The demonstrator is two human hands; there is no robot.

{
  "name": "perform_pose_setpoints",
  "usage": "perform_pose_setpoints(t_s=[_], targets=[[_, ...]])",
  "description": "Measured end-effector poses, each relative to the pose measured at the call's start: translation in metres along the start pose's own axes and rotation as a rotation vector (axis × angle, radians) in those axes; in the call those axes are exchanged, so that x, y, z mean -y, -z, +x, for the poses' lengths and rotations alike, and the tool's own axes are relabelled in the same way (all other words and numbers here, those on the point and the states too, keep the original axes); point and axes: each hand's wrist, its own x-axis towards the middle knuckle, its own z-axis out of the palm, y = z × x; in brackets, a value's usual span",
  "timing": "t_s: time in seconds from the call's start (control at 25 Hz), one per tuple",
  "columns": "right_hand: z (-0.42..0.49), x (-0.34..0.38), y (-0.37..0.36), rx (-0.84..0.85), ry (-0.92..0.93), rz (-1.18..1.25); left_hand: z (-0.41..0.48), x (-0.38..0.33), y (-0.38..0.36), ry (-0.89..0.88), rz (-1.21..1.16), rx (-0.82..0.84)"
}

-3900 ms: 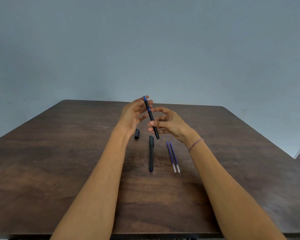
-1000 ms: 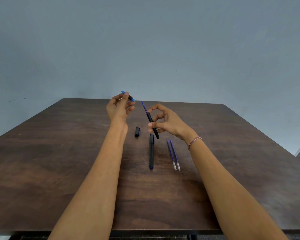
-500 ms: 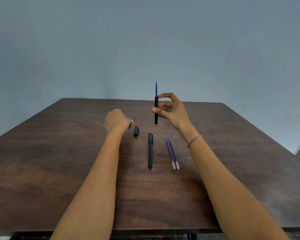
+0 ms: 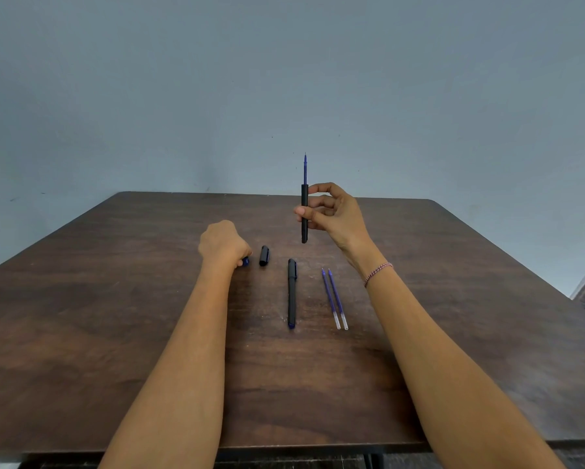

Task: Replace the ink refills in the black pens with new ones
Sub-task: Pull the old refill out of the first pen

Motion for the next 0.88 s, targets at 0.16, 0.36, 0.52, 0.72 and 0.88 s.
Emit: perform_pose_setpoints(t_s=[0.16, 0.36, 0.52, 0.72, 0.88], targets=[[0.001, -0.003, 0.001, 0.003, 0.001, -0.006, -0.001, 0.002, 0.000, -0.011, 0.082, -0.043], [0.001, -0.005, 0.000, 0.005, -0.022, -0.024, -0.003, -0.002, 0.006, -0.171, -0.150, -0.391], [0.001, -0.008, -0.001, -0.003, -0.045, -0.032, -0.019, -0.032, 0.007, -0.409, -0.693, -0.318], [0.001, -0.010, -0.001, -0.009, -0.049, -0.083, -0.035, -0.055, -0.005, -0.438, -1.017, -0.178], [0.001, -0.012, -0.002, 0.006, -0.052, -0.127, -0.037, -0.055, -0.008, -0.388, -1.131, -0.117]])
